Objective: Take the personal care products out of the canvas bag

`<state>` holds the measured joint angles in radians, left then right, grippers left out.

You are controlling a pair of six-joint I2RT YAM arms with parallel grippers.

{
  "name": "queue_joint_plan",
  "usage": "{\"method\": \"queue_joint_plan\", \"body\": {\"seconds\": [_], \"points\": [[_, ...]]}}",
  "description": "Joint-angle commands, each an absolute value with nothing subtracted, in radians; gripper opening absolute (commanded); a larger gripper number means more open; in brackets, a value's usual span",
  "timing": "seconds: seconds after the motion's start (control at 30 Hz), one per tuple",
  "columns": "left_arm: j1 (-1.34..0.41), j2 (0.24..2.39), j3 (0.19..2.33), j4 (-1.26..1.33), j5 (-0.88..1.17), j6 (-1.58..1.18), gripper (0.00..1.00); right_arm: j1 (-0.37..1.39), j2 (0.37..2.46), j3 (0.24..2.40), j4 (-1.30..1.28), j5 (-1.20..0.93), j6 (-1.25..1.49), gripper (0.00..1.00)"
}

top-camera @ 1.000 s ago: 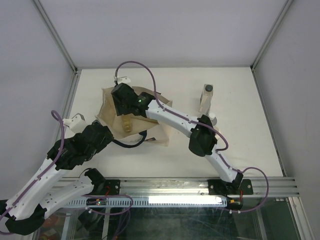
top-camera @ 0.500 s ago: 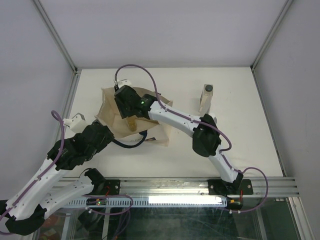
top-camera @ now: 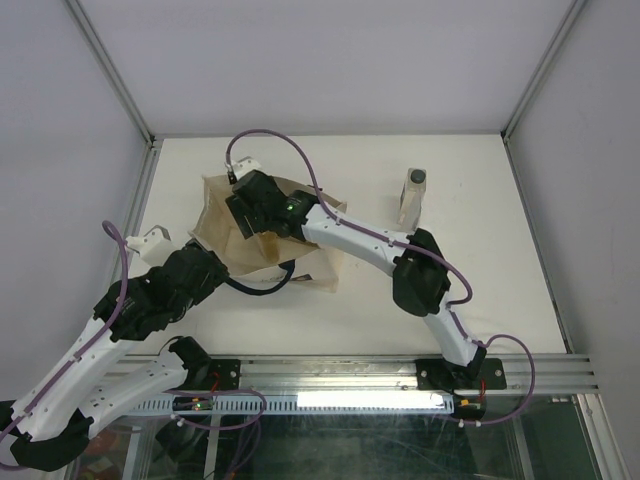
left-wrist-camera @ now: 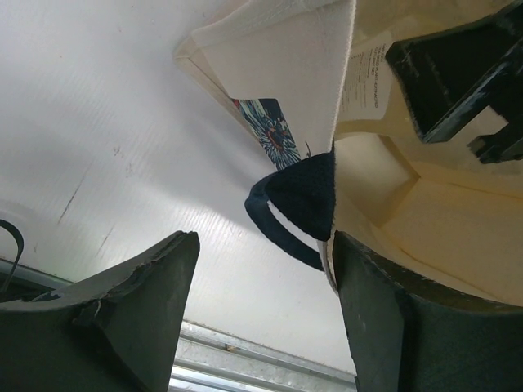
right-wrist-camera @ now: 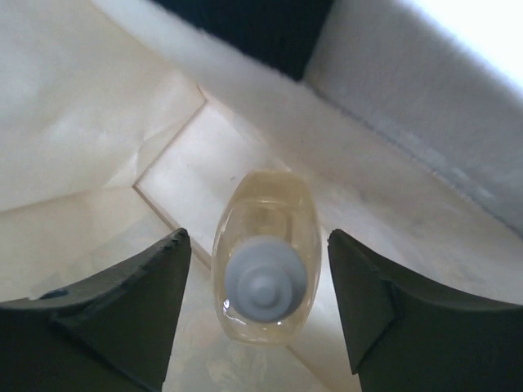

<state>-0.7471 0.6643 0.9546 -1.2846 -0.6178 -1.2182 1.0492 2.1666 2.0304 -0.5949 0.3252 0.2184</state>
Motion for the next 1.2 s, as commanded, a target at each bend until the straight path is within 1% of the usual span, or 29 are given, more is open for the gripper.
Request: {"method": "queue_joint_plan", "body": {"seconds": [0.0, 0.4, 0.47, 0.53, 0.63, 0.77, 0.93, 1.0, 1.03, 1.07, 1.17], "points": [[-0.753, 0.667, 0.967, -1.246, -0.622, -1.198, 0.7, 1.047, 2.16, 2.139, -0.574, 0.371, 0.221, 0.73], [-0.754, 0.668, 0.972, -1.247, -0.627, -1.189, 0.71, 1.048, 2.213, 2.186, -0.681, 0.386, 0.285, 0.75], [-0.754, 0.671, 0.975, -1.246, -0.629, -1.186, 0.71, 1.048, 2.212, 2.177, -0.696, 0.384, 0.301, 0.76], [-0.754, 0.673, 0.975, -1.244, -0.628, -1.184, 0.71, 1.048, 2.213, 2.164, -0.7, 0.377, 0.308, 0.81], [-0.754, 0.675, 0.973, -1.242, -0.628, -1.182, 0.71, 1.048, 2.231, 2.176, -0.722, 0.37, 0.317, 0.81], [-0.753, 0.675, 0.974, -1.242, -0.626, -1.18, 0.71, 1.048, 2.258, 2.218, -0.763, 0.36, 0.324, 0.71], [-0.754, 0.672, 0.972, -1.242, -0.625, -1.18, 0.71, 1.048, 2.271, 2.233, -0.776, 0.346, 0.326, 0.66], [-0.754, 0.672, 0.973, -1.242, -0.624, -1.18, 0.71, 1.048, 2.267, 2.236, -0.773, 0.344, 0.32, 0.6], [-0.754, 0.672, 0.973, -1.239, -0.623, -1.18, 0.71, 1.048, 2.263, 2.237, -0.768, 0.344, 0.313, 0.55], [-0.754, 0.672, 0.973, -1.239, -0.62, -1.18, 0.71, 1.048, 2.258, 2.239, -0.761, 0.345, 0.307, 0.47], [-0.754, 0.672, 0.972, -1.24, -0.615, -1.177, 0.71, 1.047, 2.237, 2.26, -0.744, 0.337, 0.286, 0.29]]}}
